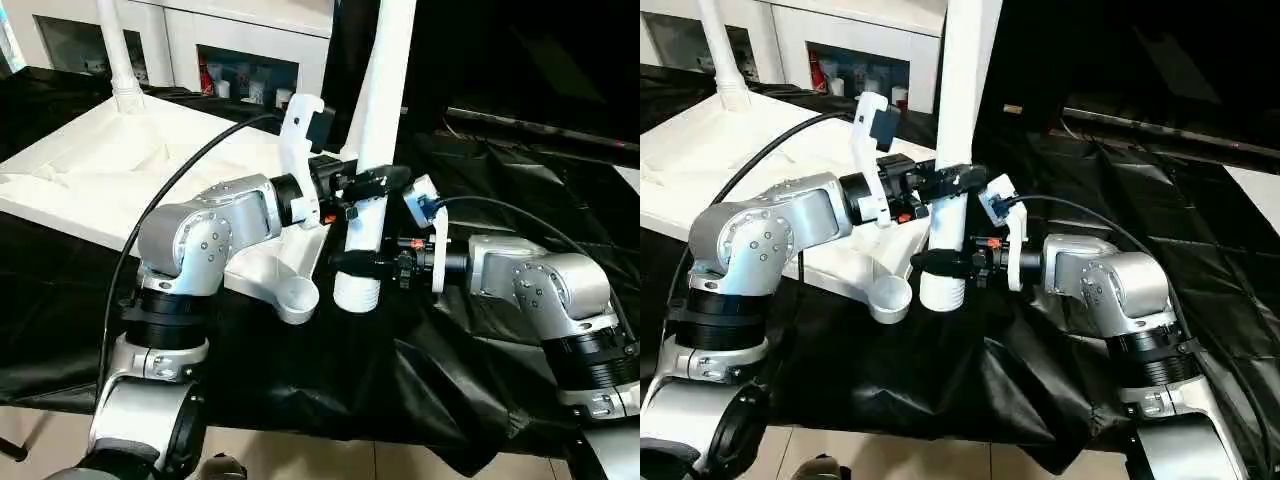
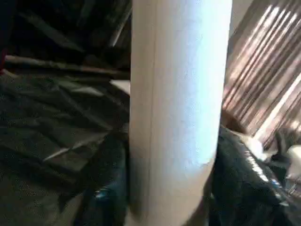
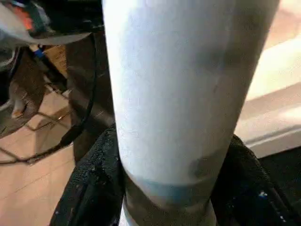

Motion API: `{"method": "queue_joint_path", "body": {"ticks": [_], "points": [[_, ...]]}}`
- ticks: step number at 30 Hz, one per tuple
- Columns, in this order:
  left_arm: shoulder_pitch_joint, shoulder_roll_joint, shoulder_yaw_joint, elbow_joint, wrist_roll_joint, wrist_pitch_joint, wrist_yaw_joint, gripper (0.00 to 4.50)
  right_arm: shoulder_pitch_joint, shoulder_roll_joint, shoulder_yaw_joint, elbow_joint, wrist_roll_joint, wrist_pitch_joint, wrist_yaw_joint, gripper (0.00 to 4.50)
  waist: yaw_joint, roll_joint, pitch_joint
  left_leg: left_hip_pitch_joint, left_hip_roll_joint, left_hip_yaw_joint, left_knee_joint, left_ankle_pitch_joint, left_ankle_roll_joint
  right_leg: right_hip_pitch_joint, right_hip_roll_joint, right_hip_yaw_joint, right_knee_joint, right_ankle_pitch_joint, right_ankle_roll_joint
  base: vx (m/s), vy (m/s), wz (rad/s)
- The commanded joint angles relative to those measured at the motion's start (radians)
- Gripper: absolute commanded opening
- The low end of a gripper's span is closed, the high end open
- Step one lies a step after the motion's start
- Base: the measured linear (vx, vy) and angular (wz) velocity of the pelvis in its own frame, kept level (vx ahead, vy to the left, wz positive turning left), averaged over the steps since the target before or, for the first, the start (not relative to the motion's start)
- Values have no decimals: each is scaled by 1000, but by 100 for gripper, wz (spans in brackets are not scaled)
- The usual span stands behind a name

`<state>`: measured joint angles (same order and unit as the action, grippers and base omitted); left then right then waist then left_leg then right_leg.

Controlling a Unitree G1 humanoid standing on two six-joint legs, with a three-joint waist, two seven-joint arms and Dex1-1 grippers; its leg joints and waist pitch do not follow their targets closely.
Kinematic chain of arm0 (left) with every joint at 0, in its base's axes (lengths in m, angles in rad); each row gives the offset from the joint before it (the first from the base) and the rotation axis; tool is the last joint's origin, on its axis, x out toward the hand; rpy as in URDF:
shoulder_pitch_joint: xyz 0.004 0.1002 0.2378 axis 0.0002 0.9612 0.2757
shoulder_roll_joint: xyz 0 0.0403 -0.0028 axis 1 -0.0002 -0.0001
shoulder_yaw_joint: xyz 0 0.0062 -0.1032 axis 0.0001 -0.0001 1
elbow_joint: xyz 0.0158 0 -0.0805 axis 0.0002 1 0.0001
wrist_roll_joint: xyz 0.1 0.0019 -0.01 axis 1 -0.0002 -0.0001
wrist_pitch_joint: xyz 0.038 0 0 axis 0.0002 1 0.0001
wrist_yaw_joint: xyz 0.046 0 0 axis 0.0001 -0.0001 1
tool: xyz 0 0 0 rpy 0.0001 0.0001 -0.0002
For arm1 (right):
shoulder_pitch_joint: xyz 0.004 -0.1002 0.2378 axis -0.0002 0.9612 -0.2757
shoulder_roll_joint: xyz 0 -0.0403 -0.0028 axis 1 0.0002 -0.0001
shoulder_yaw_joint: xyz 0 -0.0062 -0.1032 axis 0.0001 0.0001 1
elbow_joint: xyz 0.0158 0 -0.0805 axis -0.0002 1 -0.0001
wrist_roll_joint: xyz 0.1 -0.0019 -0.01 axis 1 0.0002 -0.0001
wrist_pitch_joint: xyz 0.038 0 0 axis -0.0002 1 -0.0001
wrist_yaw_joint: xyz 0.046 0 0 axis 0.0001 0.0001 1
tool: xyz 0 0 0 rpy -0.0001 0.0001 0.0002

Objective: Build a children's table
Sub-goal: Pick table leg

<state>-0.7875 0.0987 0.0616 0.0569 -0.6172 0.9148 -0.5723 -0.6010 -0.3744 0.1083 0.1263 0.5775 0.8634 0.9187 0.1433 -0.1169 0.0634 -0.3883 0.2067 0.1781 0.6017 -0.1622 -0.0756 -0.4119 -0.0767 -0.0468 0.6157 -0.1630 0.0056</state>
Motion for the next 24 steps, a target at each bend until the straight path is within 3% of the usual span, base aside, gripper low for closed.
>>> {"method": "queue_joint_path", "body": {"ticks": [1,3,4,7,8,10,11,12,13,15,18,19,21,22,24], "points": [[-28,-22,43,1,-18,-103,1,273,5,1,-52,12,-3,-17,-30,192,0,10,-77,21,17,-3,-69,-162,-64,51,-56,27,-65,-207,-140,0,0,0],[-26,-29,56,2,-18,-147,-7,299,10,10,-63,6,4,-21,-38,192,0,9,-79,23,17,-4,-69,-165,-64,51,-54,26,-64,-207,-135,0,0,0],[-19,-46,90,4,-30,-204,-8,299,21,31,-87,-2,15,-32,-63,192,0,8,-77,21,17,-3,-70,-166,-60,51,-56,27,-67,-208,-132,0,0,0],[7,-48,128,-11,-52,-240,-21,299,44,68,-125,-20,26,-56,-119,192,-3,11,-79,23,18,-4,-69,-167,-64,50,-55,26,-63,-195,-138,0,0,0],[25,-29,121,-22,-38,-249,-38,299,54,85,-141,-27,24,-69,-153,192,-4,22,-79,25,18,-4,-70,-168,-67,47,-54,27,-62,-185,-139,0,0,0],[67,66,52,-45,22,-242,-116,299,71,107,-159,-22,-28,-127,-251,192,-11,23,-78,29,17,-4,-75,-177,-79,42,-49,26,-65,-212,-121,0,0,0],[67,66,52,-45,22,-242,-116,299,71,107,-159,-22,-28,-127,-251,192,-12,25,-79,30,16,-3,-75,-185,-84,41,-48,26,-62,-221,-116,0,0,0],[111,191,-77,-52,146,-318,-210,299,91,98,-140,-7,-110,-198,-315,192,-11,28,-77,31,18,-5,-78,-195,-89,39,-50,27,-68,-248,-97,0,0,0],[117,209,-96,-53,165,-330,-224,299,94,96,-137,-4,-122,-208,-323,192,-13,28,-76,31,18,-6,-80,-198,-91,39,-48,27,-71,-263,-82,0,0,0],[161,353,-242,-43,287,-406,-342,299,122,97,-139,-7,-158,-243,-357,191,-14,29,-77,34,18,-6,-81,-199,-100,38,-48,29,-67,-254,-74,0,0,0],[191,463,-339,-22,365,-450,-447,299,148,102,-146,-18,-175,-257,-380,191,-21,34,-74,37,19,-4,-84,-242,-112,34,-47,31,-62,-259,-93,0,0,0],[197,495,-365,-15,389,-467,-480,299,154,106,-151,-22,-177,-258,-389,191,-20,30,-74,36,18,-5,-84,-239,-107,35,-48,31,-66,-261,-92,0,0,0],[203,536,-395,0,422,-490,-523,299,163,111,-155,-29,-177,-256,-396,191,-27,33,-72,35,17,-5,-87,-267,-111,33,-49,32,-64,-292,-92,0,0,0],[194,597,-443,39,487,-531,-568,299,178,119,-152,-43,-172,-257,-414,191,-31,28,-71,36,18,-6,-87,-279,-110,32,-51,32,-70,-307,-100,0,0,0],[184,614,-459,63,516,-550,-574,299,183,120,-148,-49,-172,-257,-417,191,-38,27,-70,29,16,-8,-89,-288,-111,35,-51,32,-66,-327,-96,0,0,0]]}}
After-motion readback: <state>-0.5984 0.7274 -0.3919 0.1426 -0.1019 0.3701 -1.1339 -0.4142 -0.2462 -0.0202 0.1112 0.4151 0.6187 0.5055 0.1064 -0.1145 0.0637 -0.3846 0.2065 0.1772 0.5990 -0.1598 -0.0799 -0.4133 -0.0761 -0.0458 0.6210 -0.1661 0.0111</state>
